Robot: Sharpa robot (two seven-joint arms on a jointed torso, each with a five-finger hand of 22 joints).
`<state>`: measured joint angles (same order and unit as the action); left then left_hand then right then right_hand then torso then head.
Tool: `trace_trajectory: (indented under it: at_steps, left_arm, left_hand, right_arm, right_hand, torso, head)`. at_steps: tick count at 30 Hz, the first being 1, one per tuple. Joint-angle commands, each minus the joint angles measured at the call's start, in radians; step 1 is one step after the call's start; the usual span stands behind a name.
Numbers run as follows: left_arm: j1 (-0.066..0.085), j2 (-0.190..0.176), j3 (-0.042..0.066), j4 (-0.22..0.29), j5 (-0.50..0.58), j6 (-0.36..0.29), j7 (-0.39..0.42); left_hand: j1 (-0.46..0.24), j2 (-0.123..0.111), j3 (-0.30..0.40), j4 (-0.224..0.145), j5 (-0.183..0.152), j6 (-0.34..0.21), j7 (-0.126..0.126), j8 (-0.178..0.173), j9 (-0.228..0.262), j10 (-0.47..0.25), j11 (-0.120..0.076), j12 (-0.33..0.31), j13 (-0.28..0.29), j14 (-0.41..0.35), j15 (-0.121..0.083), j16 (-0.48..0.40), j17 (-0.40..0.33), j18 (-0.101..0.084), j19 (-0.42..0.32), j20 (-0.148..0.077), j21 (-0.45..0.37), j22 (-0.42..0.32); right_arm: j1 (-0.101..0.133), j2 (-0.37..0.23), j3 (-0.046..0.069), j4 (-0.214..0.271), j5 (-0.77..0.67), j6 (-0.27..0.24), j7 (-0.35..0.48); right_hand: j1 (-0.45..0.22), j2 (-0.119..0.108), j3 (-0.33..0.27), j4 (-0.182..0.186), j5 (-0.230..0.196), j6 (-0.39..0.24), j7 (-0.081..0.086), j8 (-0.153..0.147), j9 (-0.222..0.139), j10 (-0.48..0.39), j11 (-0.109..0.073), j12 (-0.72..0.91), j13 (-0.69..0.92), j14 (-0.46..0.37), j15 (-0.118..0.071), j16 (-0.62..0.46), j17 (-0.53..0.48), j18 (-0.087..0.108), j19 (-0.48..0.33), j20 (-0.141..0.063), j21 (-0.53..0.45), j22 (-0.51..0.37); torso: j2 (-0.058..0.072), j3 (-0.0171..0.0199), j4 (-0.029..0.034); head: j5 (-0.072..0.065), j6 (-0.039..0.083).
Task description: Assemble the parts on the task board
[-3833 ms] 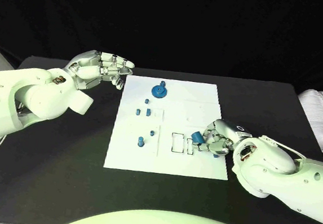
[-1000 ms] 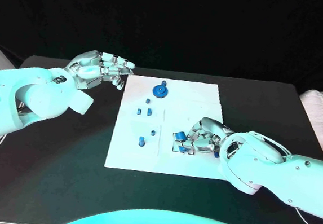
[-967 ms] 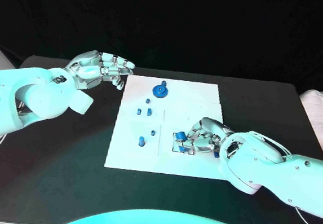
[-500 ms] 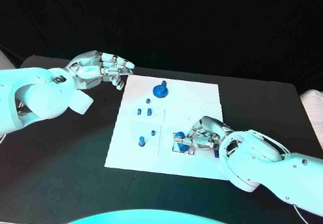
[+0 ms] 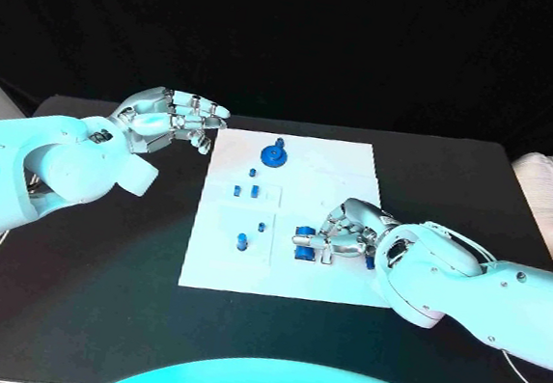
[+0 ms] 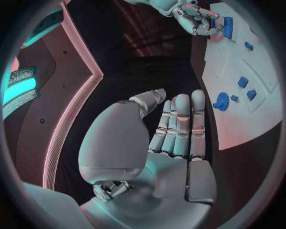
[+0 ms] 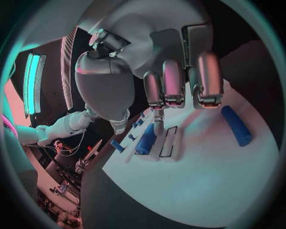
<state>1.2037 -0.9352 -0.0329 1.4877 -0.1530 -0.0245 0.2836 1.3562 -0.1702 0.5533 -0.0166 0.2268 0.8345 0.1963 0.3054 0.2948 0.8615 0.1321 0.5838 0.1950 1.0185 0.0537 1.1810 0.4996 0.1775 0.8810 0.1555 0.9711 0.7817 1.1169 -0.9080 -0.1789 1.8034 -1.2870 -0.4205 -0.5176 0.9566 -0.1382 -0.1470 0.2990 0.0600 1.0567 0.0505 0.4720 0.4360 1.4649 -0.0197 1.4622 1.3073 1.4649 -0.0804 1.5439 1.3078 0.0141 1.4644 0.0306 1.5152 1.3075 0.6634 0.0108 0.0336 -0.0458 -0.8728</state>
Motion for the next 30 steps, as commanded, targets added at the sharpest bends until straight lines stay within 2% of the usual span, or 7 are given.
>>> trace_trajectory:
  at_steps: [1, 3, 5, 15, 16, 25, 30]
  left_arm:
    - [0.0, 0.0, 0.001, 0.002, -0.002, 0.018, 0.003]
    - [0.0, 0.0, 0.001, 0.002, -0.002, 0.018, 0.003]
    - [0.0, 0.0, 0.001, 0.001, -0.002, 0.018, 0.003]
    - [0.0, 0.0, 0.001, 0.001, -0.002, 0.019, 0.004]
    - [0.0, 0.0, 0.001, 0.001, -0.002, 0.018, 0.005]
    - [0.0, 0.0, 0.001, 0.001, -0.002, 0.013, 0.017]
    - [0.0, 0.0, 0.001, 0.002, -0.001, 0.011, 0.024]
  left_hand:
    - [0.008, 0.004, -0.005, -0.001, 0.006, -0.006, -0.002, 0.007, 0.0, -0.01, -0.001, 0.004, -0.001, 0.0, 0.004, -0.007, -0.001, 0.007, 0.007, -0.002, -0.004, -0.002]
    - [0.008, 0.004, -0.005, -0.001, 0.006, -0.006, -0.002, 0.007, 0.0, -0.01, -0.001, 0.004, -0.001, 0.0, 0.004, -0.007, -0.001, 0.007, 0.007, -0.002, -0.004, -0.002]
    - [0.008, 0.004, -0.005, -0.001, 0.006, -0.006, -0.002, 0.007, 0.0, -0.01, -0.001, 0.004, -0.001, 0.0, 0.004, -0.007, -0.001, 0.007, 0.007, -0.002, -0.004, -0.002]
    - [0.008, 0.004, -0.005, -0.001, 0.006, -0.006, -0.002, 0.007, 0.0, -0.01, -0.001, 0.004, -0.001, 0.0, 0.004, -0.007, -0.001, 0.007, 0.007, -0.002, -0.004, -0.002]
    - [0.008, 0.004, -0.005, -0.001, 0.006, -0.006, -0.002, 0.007, 0.0, -0.01, -0.001, 0.004, -0.001, 0.0, 0.004, -0.007, -0.001, 0.007, 0.007, -0.002, -0.004, -0.002]
    - [0.006, 0.004, -0.005, 0.001, 0.006, -0.007, -0.002, 0.008, 0.0, -0.01, -0.001, 0.005, -0.001, 0.0, 0.004, -0.007, -0.001, 0.007, 0.007, -0.002, -0.005, -0.002]
    - [0.006, 0.004, -0.006, 0.001, 0.006, -0.007, -0.002, 0.008, 0.0, -0.01, 0.0, 0.006, -0.001, 0.0, 0.005, -0.007, -0.001, 0.007, 0.007, -0.002, -0.005, -0.002]
  right_arm:
    - [-0.001, -0.006, 0.0, 0.007, -0.019, -0.024, 0.043]
    - [-0.001, -0.013, 0.0, 0.013, -0.015, -0.03, 0.069]
    - [-0.001, -0.021, 0.0, 0.02, -0.01, -0.035, 0.092]
    - [-0.001, -0.074, 0.0, 0.052, -0.001, -0.072, 0.155]
    - [-0.001, -0.085, 0.0, 0.054, 0.001, -0.081, 0.159]
    - [0.006, -0.215, 0.0, 0.079, 0.012, -0.111, 0.173]
    - [0.004, -0.269, -0.002, 0.073, -0.031, -0.104, 0.165]
  right_hand:
    - [0.035, 0.028, 0.023, -0.003, 0.017, -0.007, 0.002, 0.008, 0.002, 0.056, 0.0, -0.002, 0.188, 0.09, 0.0, -0.002, 0.184, -0.001, 0.085, -0.001, -0.001, 0.239]
    - [0.101, 0.054, 0.039, -0.008, 0.041, -0.009, 0.001, 0.012, 0.002, 0.057, 0.0, -0.001, 0.19, 0.09, -0.001, -0.002, 0.184, -0.001, 0.085, -0.001, -0.001, 0.239]
    - [0.139, 0.056, 0.04, -0.008, 0.046, -0.011, 0.001, 0.014, 0.002, 0.058, -0.001, 0.0, 0.192, 0.091, -0.001, -0.001, 0.186, -0.002, 0.086, -0.002, 0.001, 0.24]
    - [0.303, 0.032, 0.105, -0.011, 0.016, -0.014, -0.001, 0.017, -0.004, 0.061, -0.003, 0.003, 0.198, 0.091, -0.003, -0.001, 0.188, -0.002, 0.087, -0.004, 0.003, 0.242]
    - [0.321, 0.024, 0.121, -0.01, 0.03, -0.038, 0.008, 0.001, -0.013, 0.06, 0.003, 0.002, 0.198, 0.091, 0.001, -0.001, 0.188, -0.002, 0.087, -0.002, 0.002, 0.242]
    - [0.33, 0.011, 0.14, -0.009, 0.058, -0.047, 0.017, -0.014, -0.022, 0.055, 0.011, -0.009, 0.193, 0.091, 0.008, -0.002, 0.187, -0.001, 0.085, 0.004, -0.004, 0.24]
    - [0.329, 0.002, 0.144, -0.009, 0.06, -0.057, 0.022, -0.024, -0.027, 0.05, 0.016, -0.019, 0.188, 0.09, 0.012, -0.003, 0.185, 0.0, 0.083, 0.007, -0.009, 0.239]
  torso:
    - [0.0, 0.0003, 0.0009]
    - [0.0, 0.0003, 0.0009]
    - [0.0, 0.0005, 0.0006]
    - [-0.001, 0.0, -0.0011]
    - [-0.001, -0.0001, -0.0008]
    - [-0.002, -0.0011, -0.0028]
    - [0.0, 0.0024, -0.0054]
  head:
    - [0.001, 0.0]
    - [0.001, 0.0]
    - [0.002, 0.0]
    - [0.001, 0.0]
    - [0.0, 0.0]
    - [-0.011, 0.006]
    - [-0.019, 0.01]
